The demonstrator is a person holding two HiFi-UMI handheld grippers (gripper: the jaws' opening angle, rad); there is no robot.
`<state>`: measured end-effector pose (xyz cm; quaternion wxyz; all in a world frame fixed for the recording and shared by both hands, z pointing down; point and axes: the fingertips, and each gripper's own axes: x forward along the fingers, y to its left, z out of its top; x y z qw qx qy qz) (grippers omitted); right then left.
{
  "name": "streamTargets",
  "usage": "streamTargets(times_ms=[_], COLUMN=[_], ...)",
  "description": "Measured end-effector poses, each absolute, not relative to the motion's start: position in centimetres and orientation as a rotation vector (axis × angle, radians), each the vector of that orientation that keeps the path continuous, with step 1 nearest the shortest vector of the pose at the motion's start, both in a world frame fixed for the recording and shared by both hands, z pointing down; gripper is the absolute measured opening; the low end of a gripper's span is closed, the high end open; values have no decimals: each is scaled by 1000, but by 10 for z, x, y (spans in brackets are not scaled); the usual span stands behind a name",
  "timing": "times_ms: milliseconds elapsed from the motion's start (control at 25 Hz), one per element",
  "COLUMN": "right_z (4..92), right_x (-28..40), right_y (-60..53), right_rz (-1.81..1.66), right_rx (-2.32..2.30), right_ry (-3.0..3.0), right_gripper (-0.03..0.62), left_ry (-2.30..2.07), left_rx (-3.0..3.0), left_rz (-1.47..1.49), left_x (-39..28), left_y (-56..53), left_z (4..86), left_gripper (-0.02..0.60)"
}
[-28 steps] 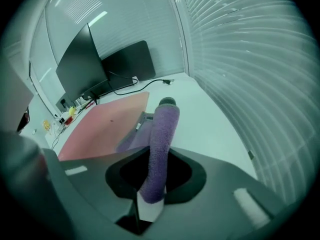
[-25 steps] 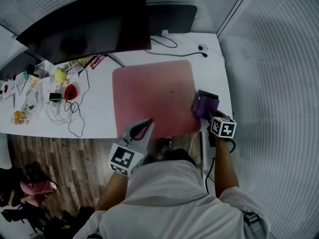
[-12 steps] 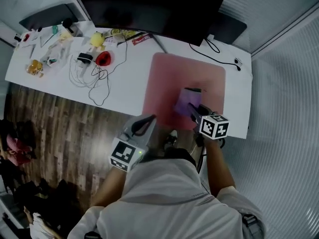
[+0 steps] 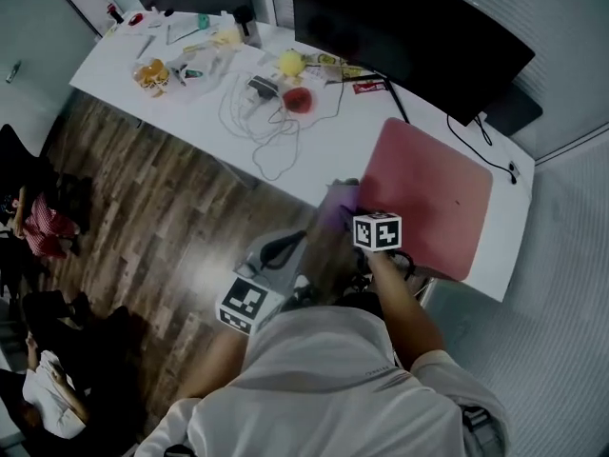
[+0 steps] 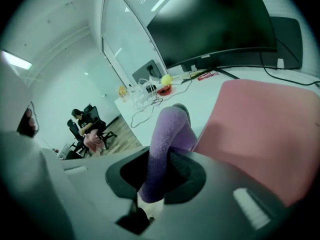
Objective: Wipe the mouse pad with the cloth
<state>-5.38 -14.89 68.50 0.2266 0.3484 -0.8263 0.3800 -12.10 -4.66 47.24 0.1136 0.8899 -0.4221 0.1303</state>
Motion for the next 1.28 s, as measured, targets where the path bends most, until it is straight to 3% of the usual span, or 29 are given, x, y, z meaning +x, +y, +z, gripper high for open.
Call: streamTargets(times_ms=[200,440,1280], right_z=[713,724,734], right_x=[-34,28,361], right_y=[-140,-118,-42], right_rz=[1036,1083,1176], right_rx=[1095,1202,1515], right_ry=[-2145,-2070,-1905], right_gripper=[63,63,67], left_ry=[-1215,-1146,-762], left_rx=[2599,2667,2804], left_rz=[352,331,325], left_x=[-141,-105,191], left_y=[-30,-31,-36], left_z=[480,472,480], left_gripper=[3,3,3])
